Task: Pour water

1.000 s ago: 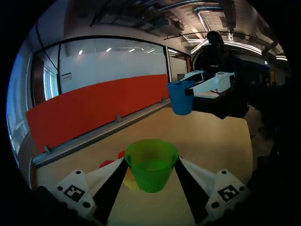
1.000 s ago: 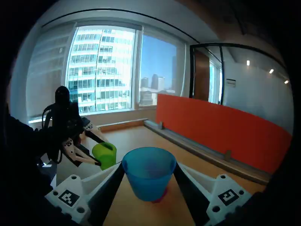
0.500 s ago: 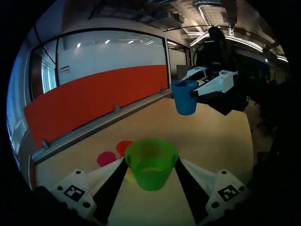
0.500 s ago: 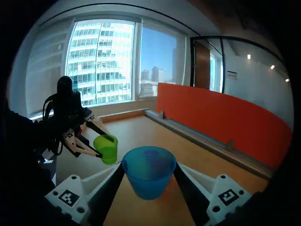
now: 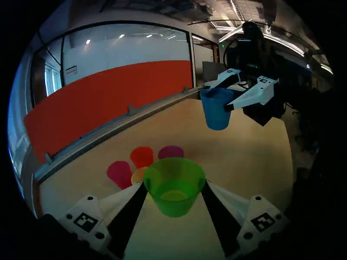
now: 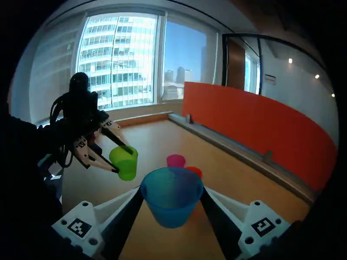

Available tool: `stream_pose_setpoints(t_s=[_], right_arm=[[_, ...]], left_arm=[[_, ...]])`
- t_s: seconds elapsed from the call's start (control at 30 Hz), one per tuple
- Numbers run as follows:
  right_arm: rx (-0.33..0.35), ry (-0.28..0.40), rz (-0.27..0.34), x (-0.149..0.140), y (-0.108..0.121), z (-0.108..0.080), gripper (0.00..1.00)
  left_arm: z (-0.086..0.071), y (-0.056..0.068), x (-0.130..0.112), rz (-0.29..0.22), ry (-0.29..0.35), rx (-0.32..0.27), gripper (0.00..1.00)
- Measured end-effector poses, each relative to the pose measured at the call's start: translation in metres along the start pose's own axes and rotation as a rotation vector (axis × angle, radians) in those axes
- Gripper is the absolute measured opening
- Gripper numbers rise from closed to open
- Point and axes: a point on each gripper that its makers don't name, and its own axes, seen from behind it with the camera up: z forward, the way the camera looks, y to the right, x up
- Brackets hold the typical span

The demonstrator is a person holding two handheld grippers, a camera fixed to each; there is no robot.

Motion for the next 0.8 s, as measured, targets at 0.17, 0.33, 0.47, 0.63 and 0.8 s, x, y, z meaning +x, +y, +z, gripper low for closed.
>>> stream_pose_setpoints(t_s=[0.17, 0.33, 0.47, 0.63, 0.8], right_arm=[[0.000, -0.025, -0.003, -0.013, 0.000, 0.005, 0.93], [0.002, -0.052, -0.004, -0.025, -0.001, 0.011, 0.93], [0.002, -0.073, -0.007, -0.036, -0.002, 0.017, 0.93], [0.012, -0.101, -0.006, -0.050, -0.003, 0.024, 0.93], [0.013, -0.122, -0.005, -0.063, -0.004, 0.031, 0.93]], left_arm=[[0.004, 0.001, -0.012, 0.002, -0.034, -0.011, 0.86], [0.009, 0.004, -0.025, 0.007, -0.073, -0.021, 0.86], [0.014, 0.005, -0.034, 0.013, -0.099, -0.027, 0.86], [0.020, 0.008, -0.045, 0.008, -0.122, -0.040, 0.86], [0.026, 0.010, -0.054, -0.007, -0.134, -0.050, 0.86]])
